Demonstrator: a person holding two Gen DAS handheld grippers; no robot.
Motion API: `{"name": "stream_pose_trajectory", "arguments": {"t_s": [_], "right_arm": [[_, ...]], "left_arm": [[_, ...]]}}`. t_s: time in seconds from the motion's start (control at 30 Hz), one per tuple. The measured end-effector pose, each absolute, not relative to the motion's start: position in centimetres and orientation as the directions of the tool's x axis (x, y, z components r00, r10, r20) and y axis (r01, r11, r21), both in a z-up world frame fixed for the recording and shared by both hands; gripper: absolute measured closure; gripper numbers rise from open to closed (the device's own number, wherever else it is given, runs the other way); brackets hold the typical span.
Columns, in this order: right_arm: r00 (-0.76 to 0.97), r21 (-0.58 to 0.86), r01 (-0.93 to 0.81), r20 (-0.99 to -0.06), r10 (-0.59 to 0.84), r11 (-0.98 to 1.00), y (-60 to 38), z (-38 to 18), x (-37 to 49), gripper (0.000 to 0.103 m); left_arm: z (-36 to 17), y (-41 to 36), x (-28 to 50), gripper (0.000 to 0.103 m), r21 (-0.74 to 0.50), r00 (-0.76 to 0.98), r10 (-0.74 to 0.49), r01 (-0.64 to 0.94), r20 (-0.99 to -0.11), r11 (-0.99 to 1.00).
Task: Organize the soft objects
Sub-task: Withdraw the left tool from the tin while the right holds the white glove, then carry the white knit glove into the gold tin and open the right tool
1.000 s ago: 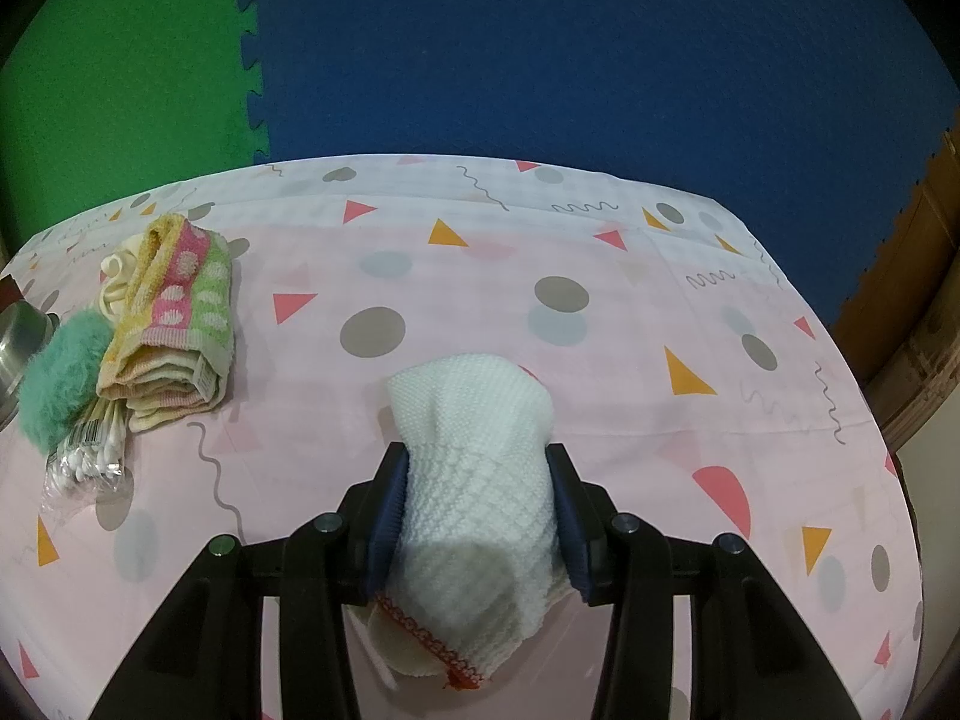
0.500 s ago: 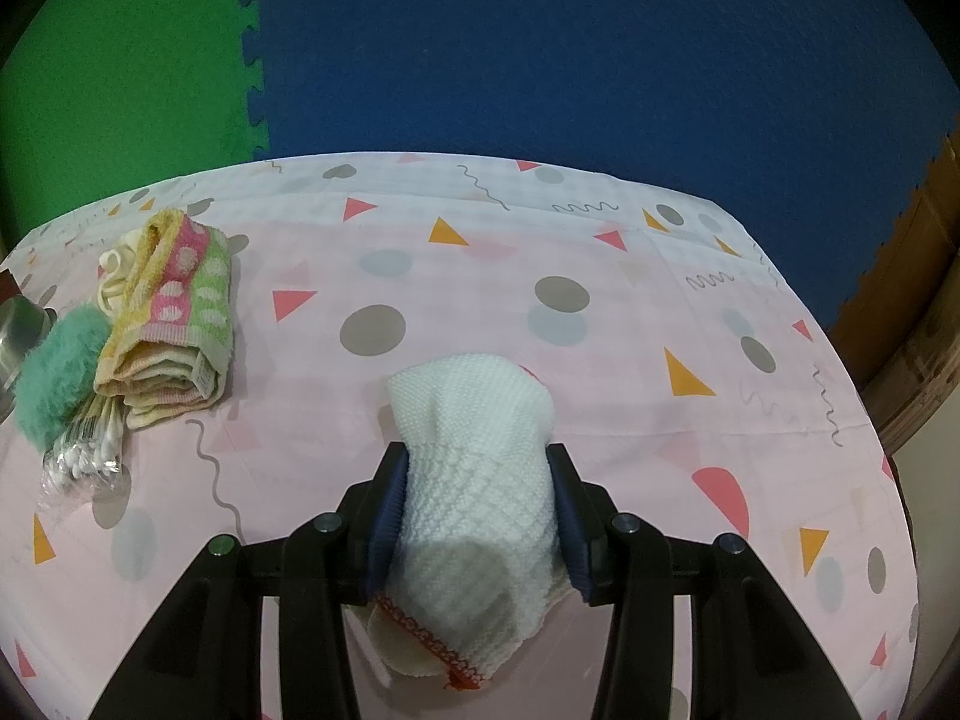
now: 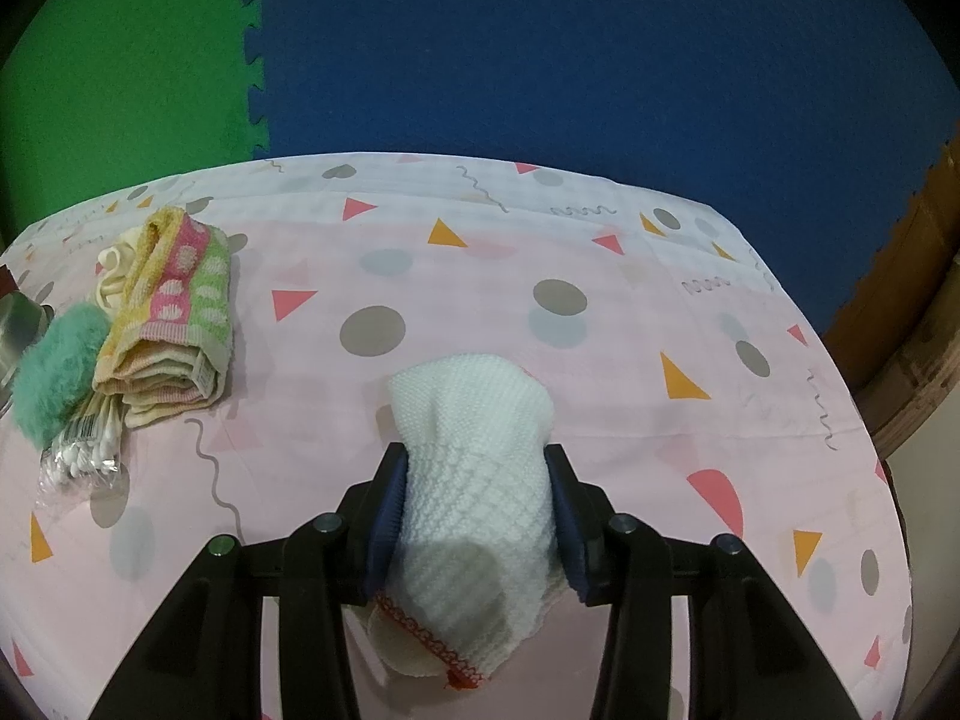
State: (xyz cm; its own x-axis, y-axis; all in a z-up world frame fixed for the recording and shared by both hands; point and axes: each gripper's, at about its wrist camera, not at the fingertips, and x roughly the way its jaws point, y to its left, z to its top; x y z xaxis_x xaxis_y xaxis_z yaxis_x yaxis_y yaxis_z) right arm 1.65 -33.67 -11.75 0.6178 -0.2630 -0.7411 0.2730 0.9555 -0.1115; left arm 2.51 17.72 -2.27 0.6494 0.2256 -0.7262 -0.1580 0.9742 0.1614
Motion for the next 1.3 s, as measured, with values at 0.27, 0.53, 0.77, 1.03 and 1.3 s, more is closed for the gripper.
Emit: {"name": "stream_pose_trajectory", "arguments": {"t_s": [0.27,0.53,0.77,1.03,1.3], "right_arm": [[0.616,-0.086,0.293,-0.744,-0.257,0.952,-33.4,-11.2,1.4,0.061],[0.667,-0.07,0.246,-0.711,-0.221,0.967,-31.1,-8.7,1.3,0.061],[0.73,-0.037,0.164,-0.668,-0.147,0.986,-27.5,-5.5,1.7,0.061],[0.769,-0.016,0.026,-0.639,-0.03,1.0,-21.6,-2.9,2.2,0.061],[0.771,0.006,-0.139,-0.627,0.112,0.99,-14.7,-1.3,3.0,0.061]], "left_arm": [[-2.4,18.9,2.4,0.029,0.146,0.645,0.233,-0.185,-0.728,0.972],[-2.6,19.3,2.3,0.027,0.141,0.641,0.234,-0.193,-0.731,0.971],[-2.6,19.7,2.3,0.026,0.133,0.638,0.229,-0.196,-0.735,0.972],[-2.7,19.8,2.3,0.025,0.131,0.636,0.228,-0.197,-0.737,0.972],[-2.6,20.3,2.2,0.024,0.122,0.635,0.227,-0.205,-0.738,0.971]]}}
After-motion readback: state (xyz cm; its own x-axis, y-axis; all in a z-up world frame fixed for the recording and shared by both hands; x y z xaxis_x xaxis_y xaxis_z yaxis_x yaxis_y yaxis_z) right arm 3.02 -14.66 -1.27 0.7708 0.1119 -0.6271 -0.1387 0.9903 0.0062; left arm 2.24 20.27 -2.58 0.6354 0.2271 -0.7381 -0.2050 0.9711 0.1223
